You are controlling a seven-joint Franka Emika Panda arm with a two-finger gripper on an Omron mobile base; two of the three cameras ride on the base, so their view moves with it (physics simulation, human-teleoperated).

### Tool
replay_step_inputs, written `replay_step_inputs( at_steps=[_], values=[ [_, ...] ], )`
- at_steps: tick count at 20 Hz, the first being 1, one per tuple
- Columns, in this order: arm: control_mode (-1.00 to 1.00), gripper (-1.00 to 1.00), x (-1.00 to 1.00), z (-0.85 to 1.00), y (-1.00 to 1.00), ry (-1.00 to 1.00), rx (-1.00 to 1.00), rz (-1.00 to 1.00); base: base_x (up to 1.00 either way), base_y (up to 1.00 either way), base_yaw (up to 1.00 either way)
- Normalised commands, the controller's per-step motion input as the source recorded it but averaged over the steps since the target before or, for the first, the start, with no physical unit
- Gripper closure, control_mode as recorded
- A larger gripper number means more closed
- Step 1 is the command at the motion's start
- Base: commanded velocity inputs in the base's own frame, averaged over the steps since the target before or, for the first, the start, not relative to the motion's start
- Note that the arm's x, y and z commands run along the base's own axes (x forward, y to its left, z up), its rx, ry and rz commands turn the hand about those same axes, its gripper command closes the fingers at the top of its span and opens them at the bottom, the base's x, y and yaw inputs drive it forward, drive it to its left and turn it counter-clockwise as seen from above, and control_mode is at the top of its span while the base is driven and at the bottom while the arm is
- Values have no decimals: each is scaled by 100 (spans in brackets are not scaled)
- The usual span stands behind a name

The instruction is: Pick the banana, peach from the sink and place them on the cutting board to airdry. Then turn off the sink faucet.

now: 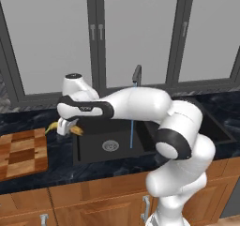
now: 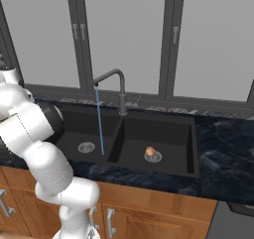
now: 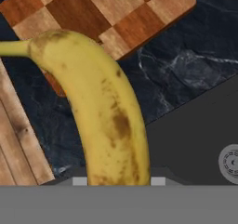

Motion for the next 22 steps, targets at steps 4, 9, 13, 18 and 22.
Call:
replay_step_inputs(
  at_steps=[4,9,13,18,22],
  values=[
    [-100,100,23,-5,38,2,0,1,0,0,0],
    [-100,100,22,-10,36,1,-1,1,0,0,0],
    [-100,100,17,-9,34,0,-3,0,0,0,0],
    [-100,100,17,-5,31,0,-2,0,0,0,0],
    [-100,100,15,-10,26,0,-1,0,0,0,0]
  ],
)
